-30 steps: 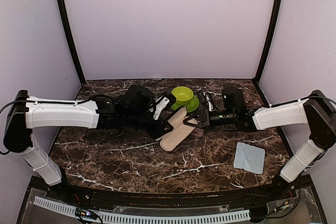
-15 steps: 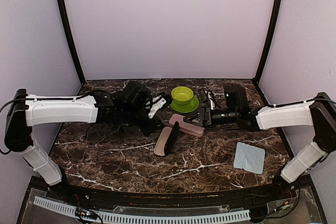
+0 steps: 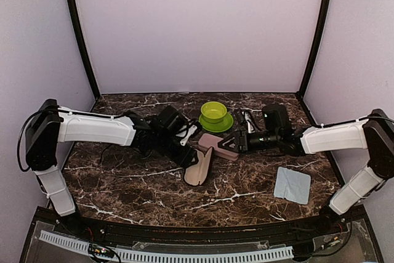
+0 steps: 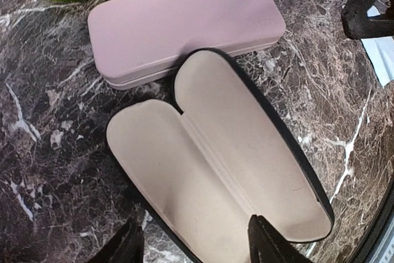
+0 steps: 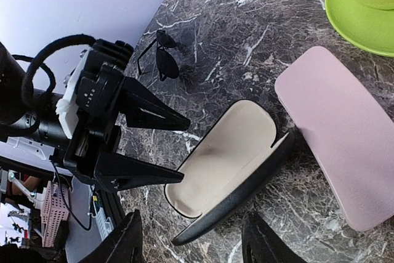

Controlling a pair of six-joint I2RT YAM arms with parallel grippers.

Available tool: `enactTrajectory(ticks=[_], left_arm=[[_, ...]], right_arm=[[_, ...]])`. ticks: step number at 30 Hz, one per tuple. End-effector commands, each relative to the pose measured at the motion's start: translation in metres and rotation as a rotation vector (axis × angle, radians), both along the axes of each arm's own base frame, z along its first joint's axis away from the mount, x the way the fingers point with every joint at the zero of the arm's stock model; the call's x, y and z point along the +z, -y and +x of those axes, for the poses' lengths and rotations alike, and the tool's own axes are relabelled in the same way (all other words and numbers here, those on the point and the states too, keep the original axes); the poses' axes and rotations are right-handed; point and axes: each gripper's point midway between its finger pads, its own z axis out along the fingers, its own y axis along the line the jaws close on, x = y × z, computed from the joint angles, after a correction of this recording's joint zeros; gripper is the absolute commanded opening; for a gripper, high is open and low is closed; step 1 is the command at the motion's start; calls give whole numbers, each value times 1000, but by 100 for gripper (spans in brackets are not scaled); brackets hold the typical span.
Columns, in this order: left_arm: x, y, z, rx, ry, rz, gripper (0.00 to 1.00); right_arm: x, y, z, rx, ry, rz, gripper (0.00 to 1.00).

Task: Organize the sunglasses
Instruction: Adjust the opened sunglasses case at the center of the board.

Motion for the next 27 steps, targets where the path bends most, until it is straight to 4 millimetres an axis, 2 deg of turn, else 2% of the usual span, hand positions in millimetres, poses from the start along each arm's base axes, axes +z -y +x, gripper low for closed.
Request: enactTrajectory(ticks=[1, 5, 12, 18, 27], left_arm=[[11, 3, 4, 165, -79, -112, 63], [4, -10, 6, 230, -73, -82, 63], [-11, 1, -7, 222, -183, -125, 64], [-26, -3, -10, 258, -218, -110, 63], [-36, 3, -18, 259, -289, -134, 44]], right_arm=[[-7, 2, -3, -23, 17, -37, 56], [-14, -1, -6, -17, 5, -46, 56], [-17, -5, -7, -9, 1, -45, 55], [-21, -7, -8, -8, -6, -45, 55], [-24, -11, -10, 0, -11, -44, 55]])
